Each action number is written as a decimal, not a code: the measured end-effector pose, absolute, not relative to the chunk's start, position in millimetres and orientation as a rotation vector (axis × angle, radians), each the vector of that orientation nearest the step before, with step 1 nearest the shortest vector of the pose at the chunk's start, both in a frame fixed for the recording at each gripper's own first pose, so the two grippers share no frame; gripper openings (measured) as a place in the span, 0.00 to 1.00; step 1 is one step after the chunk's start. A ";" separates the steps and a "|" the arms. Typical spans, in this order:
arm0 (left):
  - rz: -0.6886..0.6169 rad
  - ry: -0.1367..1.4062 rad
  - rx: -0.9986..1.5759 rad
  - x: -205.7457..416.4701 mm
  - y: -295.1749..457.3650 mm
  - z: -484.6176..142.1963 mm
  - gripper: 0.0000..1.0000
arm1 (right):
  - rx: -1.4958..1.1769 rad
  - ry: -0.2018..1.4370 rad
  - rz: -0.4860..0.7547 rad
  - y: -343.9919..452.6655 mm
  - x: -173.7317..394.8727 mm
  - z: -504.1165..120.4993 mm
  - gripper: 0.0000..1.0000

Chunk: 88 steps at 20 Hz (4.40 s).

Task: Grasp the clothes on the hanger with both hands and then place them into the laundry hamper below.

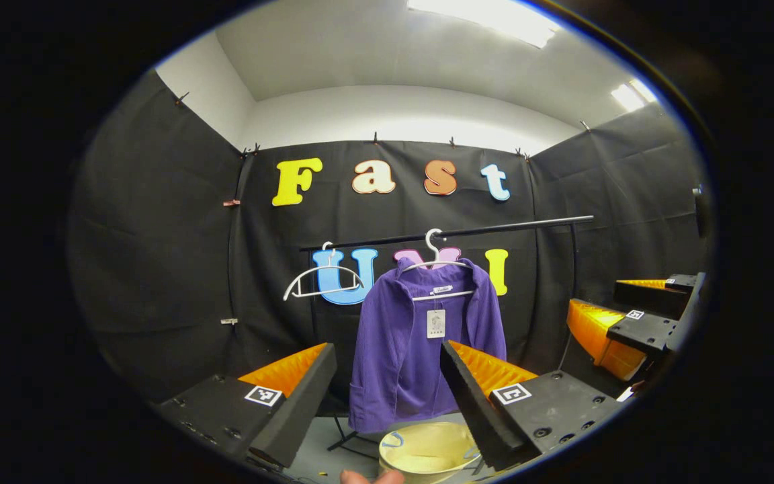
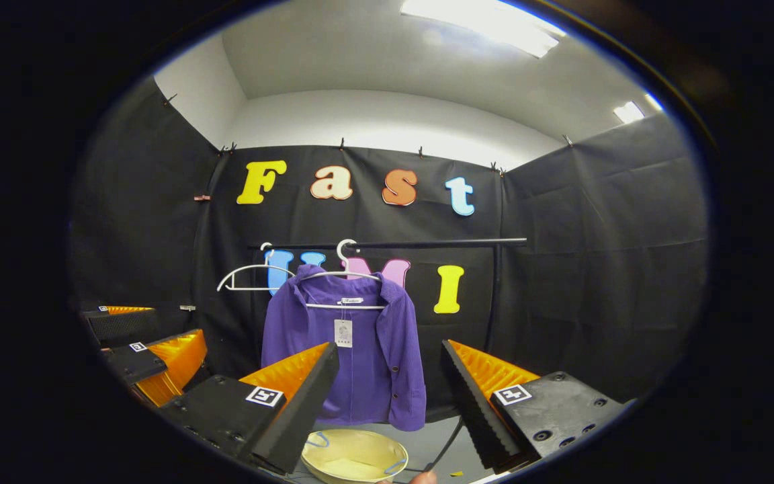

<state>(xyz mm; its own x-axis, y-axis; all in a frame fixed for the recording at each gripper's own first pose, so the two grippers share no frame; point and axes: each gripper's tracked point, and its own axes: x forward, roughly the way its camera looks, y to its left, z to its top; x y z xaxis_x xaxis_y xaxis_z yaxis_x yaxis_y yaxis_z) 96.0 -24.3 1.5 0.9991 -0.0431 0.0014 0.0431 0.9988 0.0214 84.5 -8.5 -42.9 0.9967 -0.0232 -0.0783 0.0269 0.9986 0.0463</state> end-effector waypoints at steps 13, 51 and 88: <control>0.005 0.026 0.040 307.3 -70.5 -24.5 0.98 | -0.004 0.096 -0.018 -44.9 252.2 -98.3 0.98; 0.097 0.075 0.142 440.6 -30.4 -75.1 0.05 | 0.271 0.070 0.223 -5.0 454.5 -189.7 0.04; 0.075 0.226 0.002 470.7 37.4 -70.9 0.05 | 0.411 0.156 0.290 -85.8 575.6 -209.7 0.00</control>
<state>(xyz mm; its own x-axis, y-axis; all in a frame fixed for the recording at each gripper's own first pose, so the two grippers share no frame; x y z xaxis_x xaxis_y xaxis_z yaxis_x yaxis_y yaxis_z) 470.7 37.4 -70.9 0.9718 0.0746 -0.2235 -0.0742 0.9972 0.0106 575.6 -85.8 -209.7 0.9471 0.3078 -0.0907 -0.2452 0.8765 0.4143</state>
